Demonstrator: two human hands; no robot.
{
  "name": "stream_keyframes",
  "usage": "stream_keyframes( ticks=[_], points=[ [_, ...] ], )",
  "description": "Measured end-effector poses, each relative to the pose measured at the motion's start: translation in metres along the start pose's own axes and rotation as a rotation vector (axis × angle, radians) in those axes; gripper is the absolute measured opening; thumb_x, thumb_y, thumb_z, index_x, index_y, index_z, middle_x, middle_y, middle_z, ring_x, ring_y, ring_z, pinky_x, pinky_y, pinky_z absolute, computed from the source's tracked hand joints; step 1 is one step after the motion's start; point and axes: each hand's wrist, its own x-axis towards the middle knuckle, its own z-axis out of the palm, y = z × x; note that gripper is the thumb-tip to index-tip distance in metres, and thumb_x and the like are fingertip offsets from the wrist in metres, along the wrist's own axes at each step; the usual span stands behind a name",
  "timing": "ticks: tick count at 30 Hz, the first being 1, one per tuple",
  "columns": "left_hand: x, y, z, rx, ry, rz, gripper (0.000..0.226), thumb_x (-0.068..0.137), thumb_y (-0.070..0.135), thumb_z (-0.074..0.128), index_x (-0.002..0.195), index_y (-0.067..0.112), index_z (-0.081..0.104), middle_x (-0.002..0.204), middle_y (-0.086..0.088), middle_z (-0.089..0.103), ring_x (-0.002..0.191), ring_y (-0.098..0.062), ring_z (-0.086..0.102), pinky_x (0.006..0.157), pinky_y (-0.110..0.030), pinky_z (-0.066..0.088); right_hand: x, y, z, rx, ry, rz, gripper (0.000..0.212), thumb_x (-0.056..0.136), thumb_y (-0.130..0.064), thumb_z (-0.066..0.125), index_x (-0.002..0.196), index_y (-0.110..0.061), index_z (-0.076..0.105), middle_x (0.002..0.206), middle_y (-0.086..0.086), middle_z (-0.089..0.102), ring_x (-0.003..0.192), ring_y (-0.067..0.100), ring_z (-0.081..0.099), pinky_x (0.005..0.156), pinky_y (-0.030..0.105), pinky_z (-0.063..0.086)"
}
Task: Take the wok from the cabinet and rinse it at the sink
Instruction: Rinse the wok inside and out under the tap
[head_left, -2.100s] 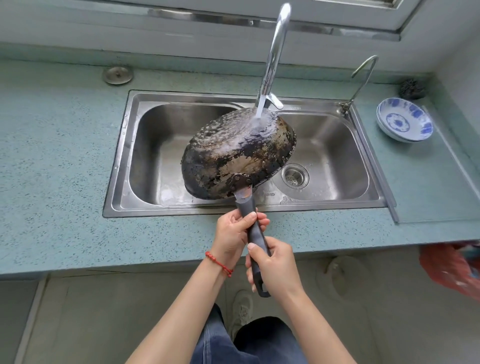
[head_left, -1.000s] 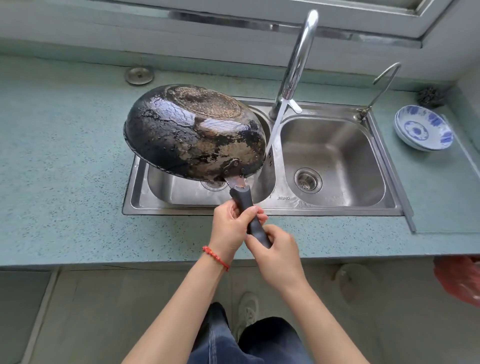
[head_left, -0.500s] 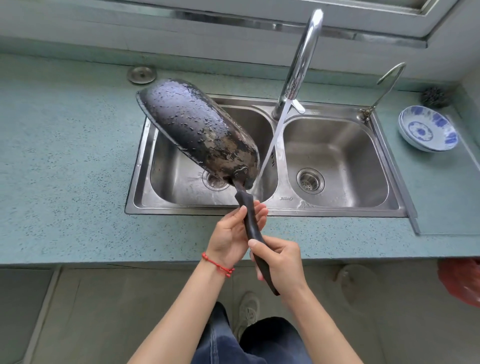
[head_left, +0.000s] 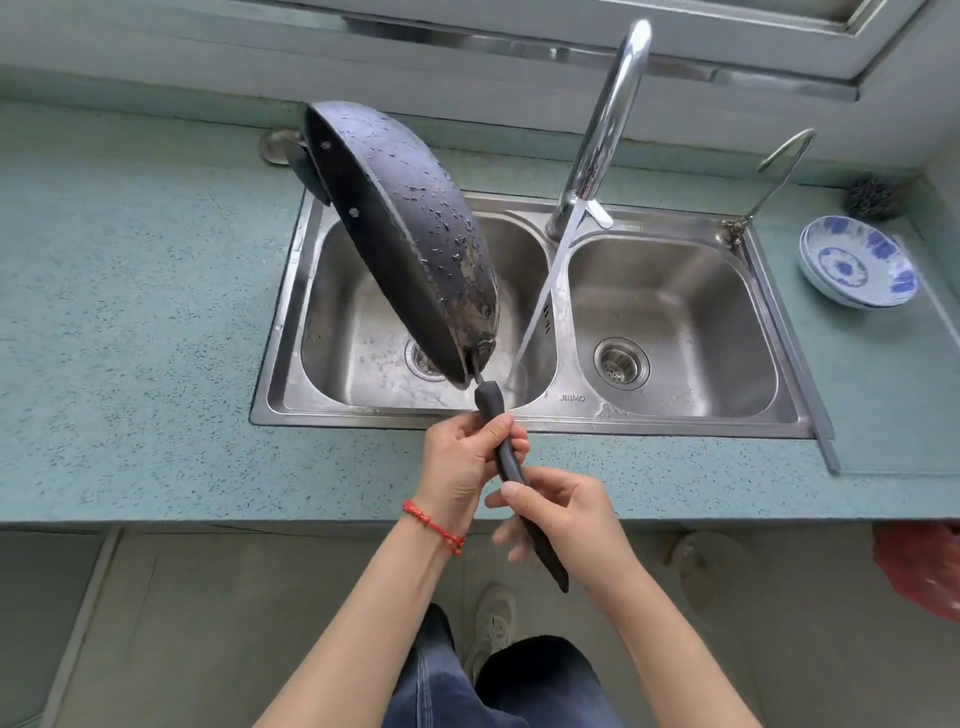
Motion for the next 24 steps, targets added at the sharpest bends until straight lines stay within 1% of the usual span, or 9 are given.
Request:
stream_keyframes(
  ticks=[2, 4, 5, 7, 9, 14, 18, 20, 24],
  points=[
    [-0.001, -0.002, 0.003, 0.086, 0.071, 0.049, 0.019, 0.083, 0.002, 0.057, 0.064, 0.000, 0.059, 0.050, 0.001, 0.062, 0.047, -0.010, 0.059, 0.049, -0.021, 0.050, -0.002, 0.001, 0.005, -0.153, 0.048, -0.028, 0.014, 0.089, -0.008, 0.053, 0.083, -0.012, 0.066, 0.074, 0.008, 0.068, 0.048, 0.009, 0.062, 0.046, 0.022, 0.050],
    [-0.003, -0.001, 0.004, 0.114, 0.111, 0.083, 0.018, 0.082, 0.001, 0.058, 0.065, -0.001, 0.057, 0.046, 0.003, 0.061, 0.046, -0.008, 0.060, 0.047, -0.019, 0.050, -0.004, 0.002, 0.009, -0.332, 0.102, -0.067, 0.021, 0.090, -0.015, 0.051, 0.075, -0.011, 0.065, 0.056, 0.002, 0.061, 0.039, 0.004, 0.052, 0.045, 0.020, 0.043],
    [-0.003, -0.001, 0.003, 0.116, 0.122, 0.092, 0.017, 0.082, 0.001, 0.058, 0.065, 0.000, 0.057, 0.045, 0.003, 0.061, 0.045, -0.007, 0.060, 0.047, -0.019, 0.049, -0.005, 0.003, 0.011, -0.352, 0.116, -0.073, 0.025, 0.090, -0.017, 0.051, 0.071, -0.008, 0.063, 0.047, -0.002, 0.055, 0.036, 0.004, 0.046, 0.044, 0.020, 0.038],
    [-0.005, -0.002, 0.002, 0.121, 0.131, 0.099, 0.016, 0.081, 0.001, 0.059, 0.065, 0.001, 0.057, 0.045, 0.003, 0.061, 0.046, -0.007, 0.060, 0.048, -0.019, 0.050, -0.004, 0.005, 0.011, -0.277, 0.101, -0.058, 0.029, 0.091, -0.015, 0.050, 0.065, -0.008, 0.059, 0.041, -0.005, 0.045, 0.035, 0.007, 0.039, 0.042, 0.021, 0.034],
    [-0.008, -0.003, -0.001, 0.130, 0.129, 0.107, 0.016, 0.080, 0.002, 0.061, 0.065, 0.003, 0.056, 0.046, 0.002, 0.062, 0.048, -0.007, 0.061, 0.049, -0.019, 0.051, -0.005, 0.006, 0.010, -0.183, 0.055, -0.047, 0.031, 0.093, -0.013, 0.046, 0.064, -0.008, 0.057, 0.041, -0.002, 0.044, 0.035, 0.009, 0.037, 0.038, 0.021, 0.032],
    [-0.012, -0.003, -0.004, 0.038, 0.082, 0.077, 0.009, 0.080, 0.003, 0.061, 0.072, 0.003, 0.058, 0.051, 0.002, 0.064, 0.052, -0.009, 0.062, 0.050, -0.019, 0.050, -0.006, 0.006, 0.009, 0.109, -0.061, -0.041, 0.027, 0.095, -0.010, 0.042, 0.075, 0.002, 0.056, 0.058, 0.002, 0.055, 0.041, 0.010, 0.042, 0.032, 0.020, 0.034],
    [-0.014, 0.000, -0.003, -0.121, 0.052, 0.001, 0.010, 0.083, 0.006, 0.057, 0.074, 0.002, 0.057, 0.053, 0.000, 0.065, 0.053, -0.009, 0.063, 0.050, -0.018, 0.051, -0.006, 0.007, 0.016, 0.298, -0.129, -0.015, 0.026, 0.084, -0.022, 0.047, 0.078, 0.001, 0.056, 0.064, 0.006, 0.058, 0.043, 0.013, 0.044, 0.032, 0.020, 0.035],
    [-0.016, 0.001, -0.004, -0.124, 0.042, 0.003, 0.011, 0.084, 0.005, 0.054, 0.075, -0.001, 0.058, 0.055, -0.001, 0.067, 0.055, -0.010, 0.065, 0.053, -0.019, 0.052, -0.006, 0.006, 0.016, 0.357, -0.150, 0.002, 0.029, 0.083, -0.024, 0.048, 0.082, 0.004, 0.055, 0.065, 0.008, 0.058, 0.044, 0.013, 0.045, 0.033, 0.020, 0.036],
    [-0.019, 0.003, -0.005, -0.072, 0.030, 0.025, 0.012, 0.084, 0.003, 0.053, 0.076, -0.003, 0.060, 0.057, -0.002, 0.069, 0.058, -0.010, 0.067, 0.054, -0.019, 0.053, -0.009, 0.003, 0.015, 0.388, -0.185, 0.015, 0.022, 0.082, -0.021, 0.052, 0.079, 0.001, 0.056, 0.066, 0.008, 0.057, 0.044, 0.013, 0.046, 0.034, 0.021, 0.039]
  ],
)
